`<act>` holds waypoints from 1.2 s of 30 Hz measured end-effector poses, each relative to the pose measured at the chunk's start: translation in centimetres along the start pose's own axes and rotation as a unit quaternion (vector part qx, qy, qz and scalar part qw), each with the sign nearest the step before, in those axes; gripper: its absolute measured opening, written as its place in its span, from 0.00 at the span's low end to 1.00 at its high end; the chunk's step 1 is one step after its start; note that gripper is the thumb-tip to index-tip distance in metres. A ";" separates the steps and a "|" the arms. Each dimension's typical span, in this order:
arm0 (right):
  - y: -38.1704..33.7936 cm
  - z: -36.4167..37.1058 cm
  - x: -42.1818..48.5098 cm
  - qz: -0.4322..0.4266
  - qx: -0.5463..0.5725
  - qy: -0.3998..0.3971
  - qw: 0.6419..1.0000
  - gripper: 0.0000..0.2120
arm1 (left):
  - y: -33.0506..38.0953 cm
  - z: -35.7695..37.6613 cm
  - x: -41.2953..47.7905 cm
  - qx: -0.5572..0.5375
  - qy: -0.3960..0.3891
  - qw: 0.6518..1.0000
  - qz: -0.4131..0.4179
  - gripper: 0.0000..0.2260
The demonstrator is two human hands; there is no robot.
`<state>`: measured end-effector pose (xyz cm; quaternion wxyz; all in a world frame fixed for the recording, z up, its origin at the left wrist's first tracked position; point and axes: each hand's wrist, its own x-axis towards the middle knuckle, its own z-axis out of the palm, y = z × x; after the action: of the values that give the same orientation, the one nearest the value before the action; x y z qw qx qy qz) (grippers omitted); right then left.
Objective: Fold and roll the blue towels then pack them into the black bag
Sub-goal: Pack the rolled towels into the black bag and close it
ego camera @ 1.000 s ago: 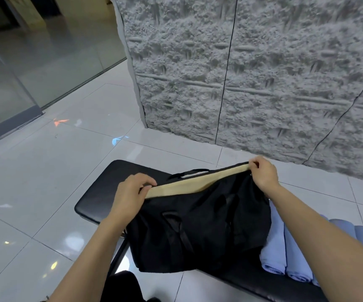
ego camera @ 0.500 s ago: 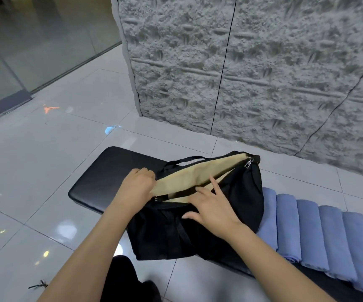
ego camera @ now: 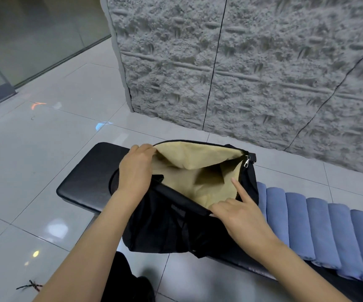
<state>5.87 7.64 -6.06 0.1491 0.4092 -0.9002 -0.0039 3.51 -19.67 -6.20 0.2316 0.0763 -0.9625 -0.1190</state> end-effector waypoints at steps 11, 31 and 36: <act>-2.4 -0.5 -2.2 -0.045 -0.024 -0.038 0.998 0.12 | -0.4 -0.6 -2.2 -0.028 -0.014 0.996 -0.082 0.22; 5.7 0.7 16.2 0.227 -0.059 -0.141 0.962 0.09 | -1.9 -2.6 -2.0 -0.130 -0.062 0.986 -0.083 0.38; 8.3 -0.2 18.3 0.255 -0.062 -0.086 0.961 0.11 | -1.7 -3.1 -1.5 -0.184 -0.106 0.975 -0.061 0.42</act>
<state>-11.48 -0.32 0.07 0.0922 0.1544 -0.9820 -0.0573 6.40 -21.56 -4.61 0.1306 0.0775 -0.9366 -0.3157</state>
